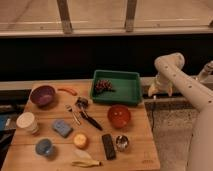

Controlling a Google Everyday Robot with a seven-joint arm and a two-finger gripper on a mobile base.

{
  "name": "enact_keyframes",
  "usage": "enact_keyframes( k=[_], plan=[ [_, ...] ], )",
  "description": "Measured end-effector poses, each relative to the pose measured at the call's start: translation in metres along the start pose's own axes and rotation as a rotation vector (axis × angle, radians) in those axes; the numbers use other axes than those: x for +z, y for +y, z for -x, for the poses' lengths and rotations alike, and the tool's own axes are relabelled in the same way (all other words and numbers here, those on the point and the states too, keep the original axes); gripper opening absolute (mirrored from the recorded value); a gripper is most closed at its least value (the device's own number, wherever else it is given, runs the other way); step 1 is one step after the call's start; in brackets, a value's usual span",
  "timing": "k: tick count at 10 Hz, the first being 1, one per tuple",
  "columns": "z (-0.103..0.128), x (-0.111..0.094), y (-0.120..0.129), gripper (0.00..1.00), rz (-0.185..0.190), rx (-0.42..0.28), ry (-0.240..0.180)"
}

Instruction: Wipe red bowl with brush

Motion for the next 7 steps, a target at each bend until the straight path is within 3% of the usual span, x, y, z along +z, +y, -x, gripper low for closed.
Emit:
enact_keyframes(
  k=[2, 4, 7],
  plan=[
    [0.002, 0.000, -0.001, 0.68, 0.026, -0.003, 0.003],
    [0.011, 0.008, 0.008, 0.68, 0.034, -0.047, 0.038],
    [0.015, 0.017, 0.068, 0.68, 0.009, -0.171, 0.098]
  ],
)
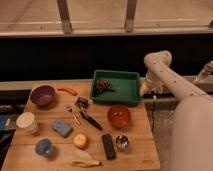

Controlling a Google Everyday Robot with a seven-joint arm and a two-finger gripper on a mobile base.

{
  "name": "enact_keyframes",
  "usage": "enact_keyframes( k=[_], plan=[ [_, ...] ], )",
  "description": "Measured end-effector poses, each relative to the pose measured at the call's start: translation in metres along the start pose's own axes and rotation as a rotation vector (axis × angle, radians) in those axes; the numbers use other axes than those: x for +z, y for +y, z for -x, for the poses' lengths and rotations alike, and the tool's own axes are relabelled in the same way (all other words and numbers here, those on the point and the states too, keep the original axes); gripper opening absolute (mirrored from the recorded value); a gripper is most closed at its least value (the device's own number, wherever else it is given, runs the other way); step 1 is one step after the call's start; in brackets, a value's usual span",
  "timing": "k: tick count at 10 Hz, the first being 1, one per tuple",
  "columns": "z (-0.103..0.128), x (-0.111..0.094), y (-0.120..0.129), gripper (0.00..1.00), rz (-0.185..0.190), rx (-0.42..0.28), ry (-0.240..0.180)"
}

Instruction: Wipe red bowl with brush

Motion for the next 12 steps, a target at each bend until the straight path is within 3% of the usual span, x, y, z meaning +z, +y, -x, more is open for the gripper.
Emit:
enact_keyframes(
  k=[2, 4, 5, 8, 10, 12],
  plan=[
    [0.008, -0.005, 0.045, 0.68, -0.025, -0.103, 0.004],
    [0.010, -0.024, 0.057, 0.68, -0.029, -0.143, -0.026],
    [0.008, -0.045, 0.062, 0.68, -0.013, -0.165, -0.049],
    [-0.010, -0.090, 0.088, 0.68, 0.080, -0.248, -0.068],
    [-0.039, -0.100, 0.123, 0.68, 0.156, -0.331, -0.088],
    [-0.065, -0.108, 0.163, 0.68, 0.205, -0.434, -0.108]
  ],
)
